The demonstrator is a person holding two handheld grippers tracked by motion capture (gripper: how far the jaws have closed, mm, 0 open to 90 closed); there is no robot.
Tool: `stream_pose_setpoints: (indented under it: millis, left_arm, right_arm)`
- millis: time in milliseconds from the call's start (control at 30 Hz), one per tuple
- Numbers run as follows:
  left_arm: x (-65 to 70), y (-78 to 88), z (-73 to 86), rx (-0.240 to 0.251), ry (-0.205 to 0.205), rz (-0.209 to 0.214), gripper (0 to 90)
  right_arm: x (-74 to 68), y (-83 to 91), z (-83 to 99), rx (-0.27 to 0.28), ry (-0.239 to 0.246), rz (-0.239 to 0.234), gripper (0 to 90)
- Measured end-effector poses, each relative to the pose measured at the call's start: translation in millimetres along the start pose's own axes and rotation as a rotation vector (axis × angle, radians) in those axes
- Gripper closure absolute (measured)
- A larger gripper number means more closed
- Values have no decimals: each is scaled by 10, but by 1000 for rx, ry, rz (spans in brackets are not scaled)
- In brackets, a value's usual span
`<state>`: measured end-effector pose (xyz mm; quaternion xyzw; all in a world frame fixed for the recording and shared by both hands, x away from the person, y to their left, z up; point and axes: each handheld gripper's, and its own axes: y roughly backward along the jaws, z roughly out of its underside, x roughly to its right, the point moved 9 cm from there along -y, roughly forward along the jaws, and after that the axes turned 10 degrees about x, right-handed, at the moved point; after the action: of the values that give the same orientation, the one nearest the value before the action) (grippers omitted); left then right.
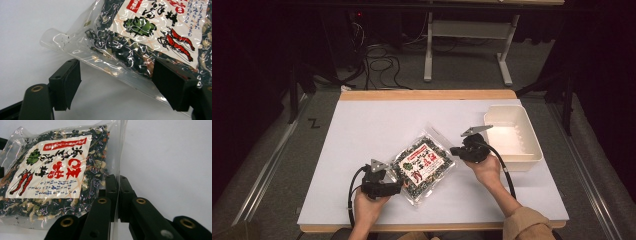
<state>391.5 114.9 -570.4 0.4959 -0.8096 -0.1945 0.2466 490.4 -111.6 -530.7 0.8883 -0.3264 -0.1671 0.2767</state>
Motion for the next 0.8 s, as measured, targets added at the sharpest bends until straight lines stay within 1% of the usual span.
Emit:
stream_pose_setpoints:
  millis: [33,67,100,133,167,200,233,267,300,333,400,433,467,533,567,633,700,800]
  left_arm:
    - [0,0,0,0,0,0,242]
    - [14,3,-13,10,8,14,242]
    - [20,7,-24,19,12,19,244]
    - [24,15,-35,29,7,22,246]
    - [26,23,-42,35,8,25,248]
    - [24,34,-47,42,10,25,248]
    - [21,47,-55,50,10,22,249]
    - [7,66,-64,59,6,17,255]
    - [7,66,-64,59,6,17,258]
    - [-2,71,-68,62,9,15,261]
    - [-25,83,-75,66,25,11,262]
    - [-37,83,-75,65,24,5,269]
    - [-48,74,-62,53,19,-6,275]
    - [-30,61,-47,40,10,0,275]
    - [-30,61,-47,40,10,0,275]
    - [-16,53,-43,38,-1,0,275]
    - [-18,47,-34,32,-2,-7,275]
    - [-15,40,-31,29,-2,-4,275]
  right_arm:
    - [0,0,0,0,0,0,898]
    - [6,18,-22,-4,11,10,898]
    - [11,45,-57,-8,30,20,898]
    - [7,68,-85,-8,32,26,898]
    - [6,85,-114,3,37,27,898]
    - [4,100,-128,2,33,31,898]
    - [9,110,-141,6,40,31,898]
    - [12,127,-151,1,42,43,898]
    - [12,127,-151,1,42,43,898]
    - [37,140,-150,-6,55,56,898]
    - [55,151,-154,-8,52,60,898]
    - [75,167,-157,-10,45,68,898]
    - [101,183,-161,-9,46,76,898]
    - [169,242,-166,-4,38,94,897]
    - [169,242,-166,-4,38,94,897]
    - [215,308,-177,10,37,102,898]
    - [223,336,-186,13,33,103,898]
    - [271,427,-257,34,39,123,898]
